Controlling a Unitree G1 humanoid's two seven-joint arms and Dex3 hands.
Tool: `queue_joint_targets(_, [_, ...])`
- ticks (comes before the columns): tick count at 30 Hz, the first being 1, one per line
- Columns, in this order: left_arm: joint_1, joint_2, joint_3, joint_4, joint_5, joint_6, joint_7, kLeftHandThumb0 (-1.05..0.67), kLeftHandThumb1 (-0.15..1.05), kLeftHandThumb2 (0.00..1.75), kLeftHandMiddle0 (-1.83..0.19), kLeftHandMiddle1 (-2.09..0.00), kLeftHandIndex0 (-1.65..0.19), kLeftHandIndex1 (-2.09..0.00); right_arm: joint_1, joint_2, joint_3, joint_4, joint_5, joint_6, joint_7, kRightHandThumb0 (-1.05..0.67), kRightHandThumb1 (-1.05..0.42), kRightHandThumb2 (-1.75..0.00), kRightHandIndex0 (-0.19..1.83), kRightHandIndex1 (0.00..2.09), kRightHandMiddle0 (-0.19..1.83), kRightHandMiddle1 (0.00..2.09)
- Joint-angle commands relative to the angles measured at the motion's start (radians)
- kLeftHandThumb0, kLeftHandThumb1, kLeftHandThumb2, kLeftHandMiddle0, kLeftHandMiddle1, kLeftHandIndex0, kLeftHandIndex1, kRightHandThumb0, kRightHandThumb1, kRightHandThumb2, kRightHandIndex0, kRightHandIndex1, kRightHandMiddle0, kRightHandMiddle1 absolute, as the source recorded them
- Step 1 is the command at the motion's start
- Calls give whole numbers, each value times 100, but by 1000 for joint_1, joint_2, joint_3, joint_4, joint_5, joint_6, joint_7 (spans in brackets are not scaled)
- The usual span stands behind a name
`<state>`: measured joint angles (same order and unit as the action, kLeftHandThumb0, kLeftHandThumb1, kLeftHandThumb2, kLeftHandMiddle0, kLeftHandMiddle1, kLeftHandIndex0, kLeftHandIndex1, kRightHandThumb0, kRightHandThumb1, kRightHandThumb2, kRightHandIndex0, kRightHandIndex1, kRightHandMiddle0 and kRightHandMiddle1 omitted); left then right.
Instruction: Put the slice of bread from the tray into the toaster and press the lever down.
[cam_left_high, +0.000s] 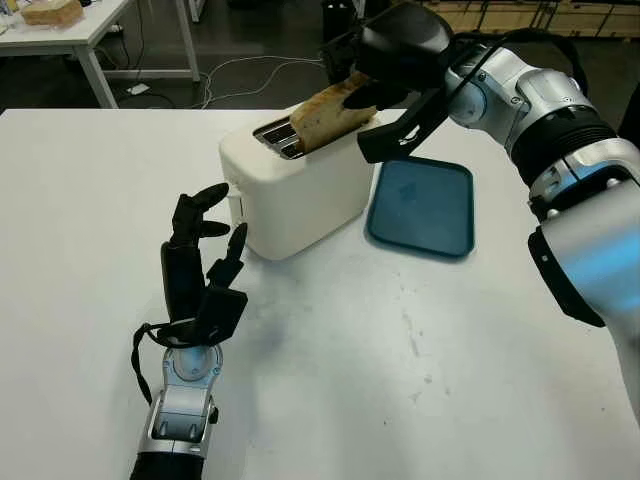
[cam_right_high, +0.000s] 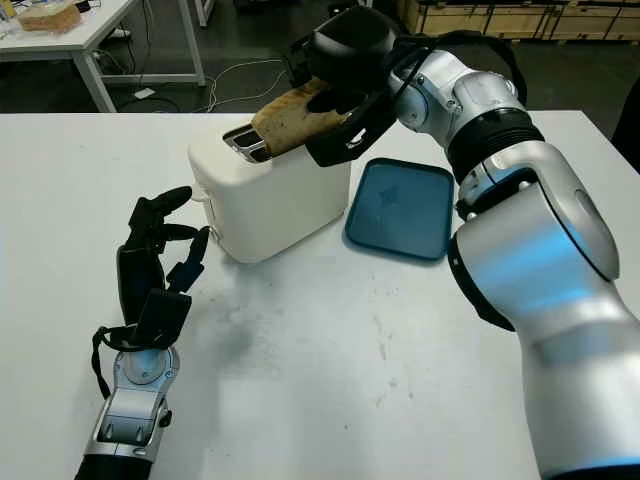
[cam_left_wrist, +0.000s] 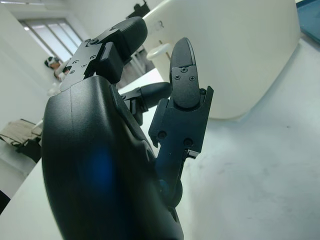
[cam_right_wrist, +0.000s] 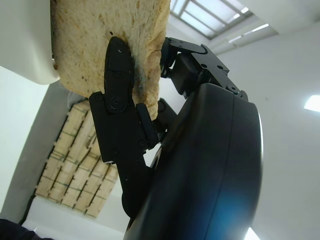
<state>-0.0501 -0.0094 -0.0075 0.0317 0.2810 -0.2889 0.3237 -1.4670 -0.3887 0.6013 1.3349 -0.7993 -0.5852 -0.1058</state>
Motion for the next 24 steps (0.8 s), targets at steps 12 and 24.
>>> queue_joint_targets(12, [6,-5,-5,2,8,-11,8,-30,92,37,-18,-154,-26,-79,43,58,-217,2,223,49,231,-42,-92,-50,86,175,59,175])
queue_joint_targets(24, [5,-6,-4,-4,10,-1,6,-32,92,37,-18,-153,-25,-77,45,88,-284,-5,283,102,330,-43,-92,-48,83,175,57,175])
